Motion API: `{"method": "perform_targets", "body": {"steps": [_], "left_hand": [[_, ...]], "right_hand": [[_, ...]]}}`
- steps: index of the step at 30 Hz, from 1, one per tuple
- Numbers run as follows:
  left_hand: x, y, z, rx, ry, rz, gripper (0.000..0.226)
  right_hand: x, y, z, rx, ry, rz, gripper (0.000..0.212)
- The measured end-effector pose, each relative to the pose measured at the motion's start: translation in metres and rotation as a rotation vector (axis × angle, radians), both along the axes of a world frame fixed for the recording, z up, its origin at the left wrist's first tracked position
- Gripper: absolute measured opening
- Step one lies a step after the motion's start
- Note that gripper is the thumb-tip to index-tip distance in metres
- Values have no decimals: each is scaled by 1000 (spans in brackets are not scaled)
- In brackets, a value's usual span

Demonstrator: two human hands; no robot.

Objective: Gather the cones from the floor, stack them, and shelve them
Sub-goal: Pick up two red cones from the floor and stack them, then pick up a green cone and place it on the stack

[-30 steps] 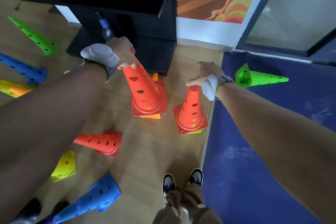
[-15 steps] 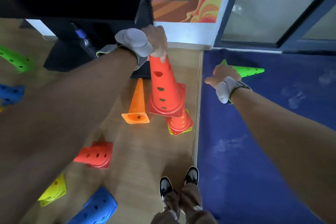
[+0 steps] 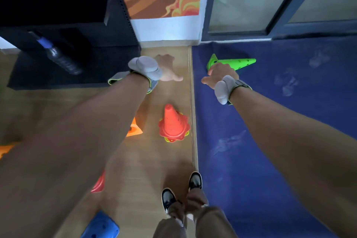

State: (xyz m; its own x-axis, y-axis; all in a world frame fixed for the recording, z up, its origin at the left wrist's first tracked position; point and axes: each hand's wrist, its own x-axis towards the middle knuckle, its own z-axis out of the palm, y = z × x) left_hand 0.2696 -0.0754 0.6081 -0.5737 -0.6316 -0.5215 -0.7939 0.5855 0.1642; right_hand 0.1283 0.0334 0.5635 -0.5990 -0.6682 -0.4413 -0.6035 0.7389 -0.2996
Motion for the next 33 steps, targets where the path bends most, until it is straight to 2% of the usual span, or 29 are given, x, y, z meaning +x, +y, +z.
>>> {"method": "perform_targets", "body": {"steps": [3, 6, 10, 14, 18, 22, 27, 33], "left_hand": [[-31, 6, 9, -11, 51, -31, 70], [-70, 12, 0, 4, 46, -83, 62], [-152, 13, -10, 44, 83, -98, 65], [-253, 3, -32, 52, 119, -46, 60], [-316, -8, -56, 94, 62, -35, 61], [-371, -32, -64, 104, 79, -41, 60], [-446, -87, -110, 105, 75, 11, 58], [-525, -155, -222, 215, 24, 79, 61]], "right_hand": [[-22, 3, 10, -36, -18, 12, 18], [-54, 7, 13, -57, -38, -9, 29], [-132, 8, 13, -52, -51, -19, 31], [-232, 6, -9, -50, -87, -13, 33], [-300, 0, -29, 23, -117, -4, 44], [-361, -23, -36, -46, -155, -48, 49], [-435, -68, -88, 9, -206, -47, 56], [-521, -132, -187, 115, -271, -75, 64]]}}
